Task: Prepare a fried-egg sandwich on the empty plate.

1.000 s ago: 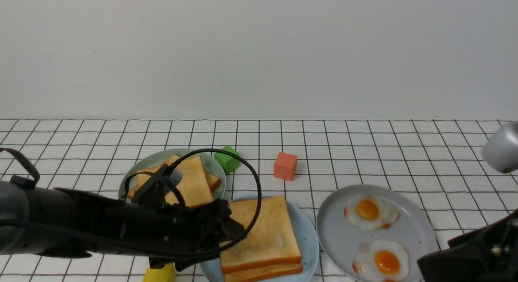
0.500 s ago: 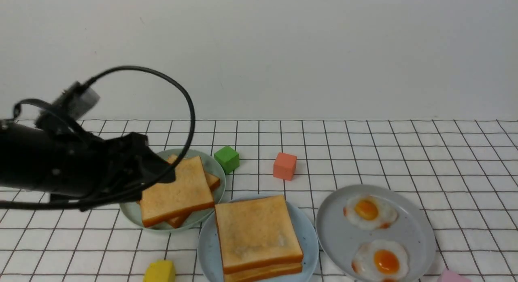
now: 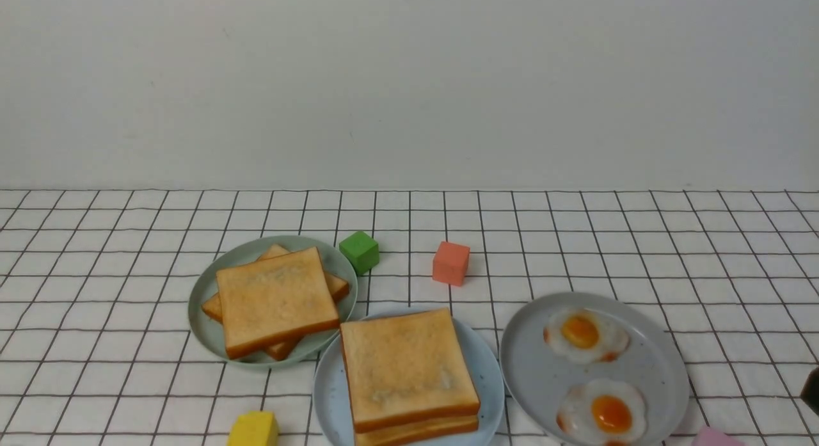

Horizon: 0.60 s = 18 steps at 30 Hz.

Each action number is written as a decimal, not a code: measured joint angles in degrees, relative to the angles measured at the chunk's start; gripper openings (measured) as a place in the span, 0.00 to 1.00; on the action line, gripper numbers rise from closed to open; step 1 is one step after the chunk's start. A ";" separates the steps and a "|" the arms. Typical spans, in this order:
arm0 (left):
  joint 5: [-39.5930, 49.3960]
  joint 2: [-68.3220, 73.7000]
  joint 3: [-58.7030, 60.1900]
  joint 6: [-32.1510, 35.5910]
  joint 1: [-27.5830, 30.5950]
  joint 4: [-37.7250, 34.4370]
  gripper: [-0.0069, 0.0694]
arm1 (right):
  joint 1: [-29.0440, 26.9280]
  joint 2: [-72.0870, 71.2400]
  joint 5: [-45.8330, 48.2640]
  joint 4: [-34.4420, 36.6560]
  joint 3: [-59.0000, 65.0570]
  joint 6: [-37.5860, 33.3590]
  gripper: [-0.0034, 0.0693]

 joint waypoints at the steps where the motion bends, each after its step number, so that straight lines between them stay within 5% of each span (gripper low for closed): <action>1: 0.00 -0.61 0.20 -0.06 0.00 0.00 0.07 | 0.00 0.00 -0.17 -0.15 0.00 0.00 0.04; 18: -0.91 -8.58 1.89 -1.00 0.00 5.88 0.07 | 0.00 0.00 -1.45 -0.74 0.00 0.11 0.05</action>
